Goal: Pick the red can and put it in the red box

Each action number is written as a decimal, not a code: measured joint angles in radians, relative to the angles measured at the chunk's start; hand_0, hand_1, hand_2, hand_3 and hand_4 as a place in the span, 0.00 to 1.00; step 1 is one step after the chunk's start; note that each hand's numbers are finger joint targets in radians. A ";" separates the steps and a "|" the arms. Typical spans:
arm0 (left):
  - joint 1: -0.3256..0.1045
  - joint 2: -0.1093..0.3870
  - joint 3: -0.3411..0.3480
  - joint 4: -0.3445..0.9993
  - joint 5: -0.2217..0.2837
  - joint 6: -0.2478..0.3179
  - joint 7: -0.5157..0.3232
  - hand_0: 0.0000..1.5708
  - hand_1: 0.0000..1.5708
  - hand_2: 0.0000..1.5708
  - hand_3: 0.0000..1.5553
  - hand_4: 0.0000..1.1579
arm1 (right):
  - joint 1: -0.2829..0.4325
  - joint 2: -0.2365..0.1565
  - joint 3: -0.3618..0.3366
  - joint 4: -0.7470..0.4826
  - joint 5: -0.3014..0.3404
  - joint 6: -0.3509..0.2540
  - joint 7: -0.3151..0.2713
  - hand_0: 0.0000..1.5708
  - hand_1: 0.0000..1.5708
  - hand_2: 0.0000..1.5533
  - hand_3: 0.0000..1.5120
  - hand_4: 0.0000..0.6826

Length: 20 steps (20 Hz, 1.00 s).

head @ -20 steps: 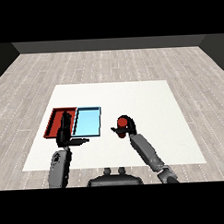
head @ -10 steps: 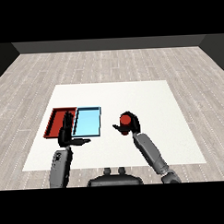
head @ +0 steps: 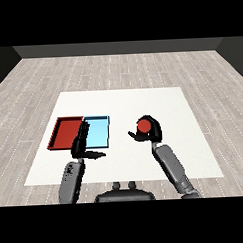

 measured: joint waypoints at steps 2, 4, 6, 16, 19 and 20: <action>-0.008 -0.003 -0.027 -0.017 0.005 -0.015 0.039 0.00 0.00 0.00 0.00 0.00 | -0.004 0.012 0.002 -0.032 0.017 -0.013 0.010 0.99 0.99 0.94 0.93 0.89; -0.012 -0.008 -0.054 -0.037 0.003 -0.013 0.074 0.00 0.00 0.00 0.00 0.00 | -0.021 0.039 0.007 -0.039 0.044 -0.031 0.023 0.99 0.99 0.94 0.93 0.89; -0.015 -0.011 -0.074 -0.051 0.002 -0.009 0.098 0.00 0.00 0.00 0.00 0.00 | -0.040 0.068 0.014 -0.040 0.074 -0.044 0.037 0.99 0.99 0.94 0.93 0.88; -0.077 -0.015 -0.200 -0.068 0.001 0.056 0.197 0.00 0.00 0.00 0.00 0.00 | -0.086 0.105 0.002 -0.117 0.136 -0.047 0.067 1.00 1.00 0.95 0.94 0.96; -0.085 -0.016 -0.228 -0.049 0.024 0.063 0.200 0.00 0.00 0.00 0.00 0.00 | -0.081 0.112 -0.020 -0.120 0.138 -0.024 0.042 1.00 1.00 0.95 0.94 0.93; -0.104 -0.016 -0.244 -0.025 0.029 0.081 0.198 0.00 0.00 0.00 0.00 0.00 | -0.077 0.117 -0.011 -0.129 0.144 -0.026 0.045 1.00 1.00 0.95 0.94 0.93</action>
